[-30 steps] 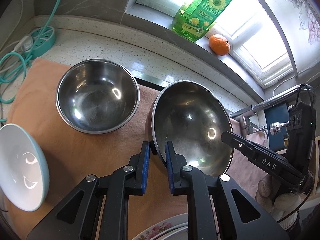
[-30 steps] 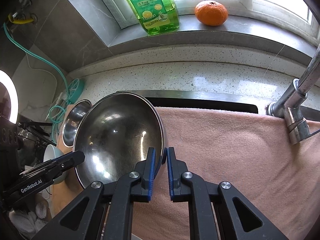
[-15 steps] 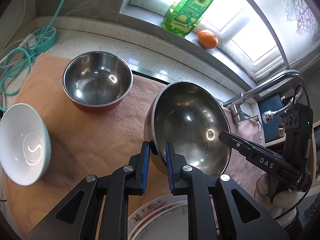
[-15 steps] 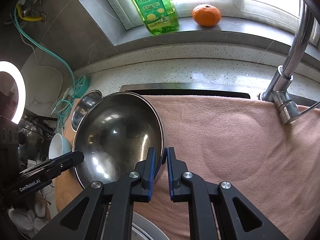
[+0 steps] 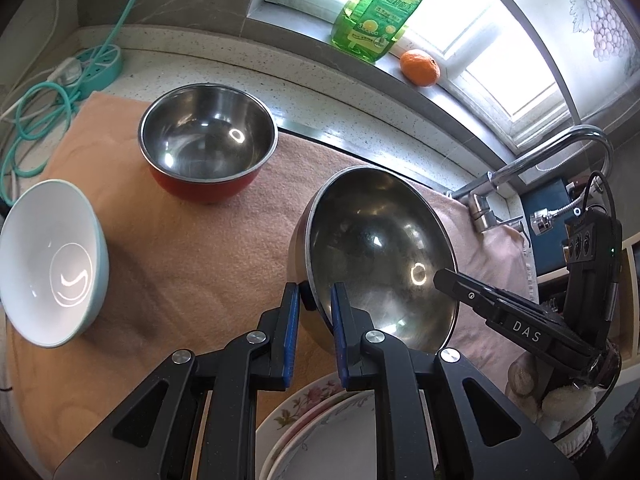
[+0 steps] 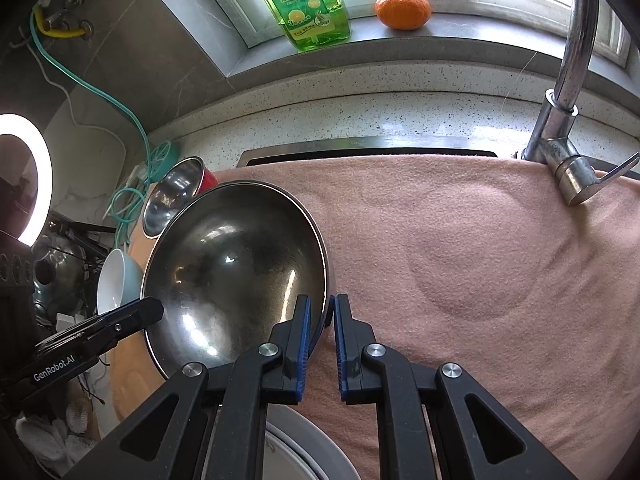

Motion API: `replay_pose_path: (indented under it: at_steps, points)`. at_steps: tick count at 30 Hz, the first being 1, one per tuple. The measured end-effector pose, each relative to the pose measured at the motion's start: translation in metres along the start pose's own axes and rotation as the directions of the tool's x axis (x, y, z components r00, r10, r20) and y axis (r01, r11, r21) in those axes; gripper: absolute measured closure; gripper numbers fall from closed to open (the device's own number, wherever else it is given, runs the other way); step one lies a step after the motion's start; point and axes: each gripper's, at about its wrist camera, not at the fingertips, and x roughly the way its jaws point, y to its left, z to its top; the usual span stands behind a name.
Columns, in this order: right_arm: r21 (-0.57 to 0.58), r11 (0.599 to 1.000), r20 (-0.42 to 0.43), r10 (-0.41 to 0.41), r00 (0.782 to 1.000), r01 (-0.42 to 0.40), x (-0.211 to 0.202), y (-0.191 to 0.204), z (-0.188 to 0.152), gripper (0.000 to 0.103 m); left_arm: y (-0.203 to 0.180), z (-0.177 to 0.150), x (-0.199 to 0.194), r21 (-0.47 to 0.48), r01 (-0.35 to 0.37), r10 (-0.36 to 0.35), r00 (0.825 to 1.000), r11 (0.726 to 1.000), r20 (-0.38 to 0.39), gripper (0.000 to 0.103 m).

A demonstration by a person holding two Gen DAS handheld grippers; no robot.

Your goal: Organize plates and bowls

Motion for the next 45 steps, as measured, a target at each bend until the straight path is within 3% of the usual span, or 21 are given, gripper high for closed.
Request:
replay_pose_path:
  at_steps: [29,40,45]
  points:
    - [0.001,1.0,-0.007,-0.016,1.0,0.016,0.008,0.01,-0.01,0.092,0.019,-0.01,0.003,-0.026,0.012,-0.012,1.0,1.0,-0.025,0.089]
    - [-0.005,0.999,0.019,-0.039,0.999,0.039,0.002,0.019,-0.018,0.09,0.028,-0.01,-0.012,-0.027,0.011,-0.011,1.0,1.0,-0.003,0.089]
    - [0.022,0.999,0.045,-0.036,0.998,0.035,-0.008,0.017,-0.021,0.082,0.036,-0.011,-0.02,-0.031,0.019,-0.019,1.0,0.999,0.003,0.089]
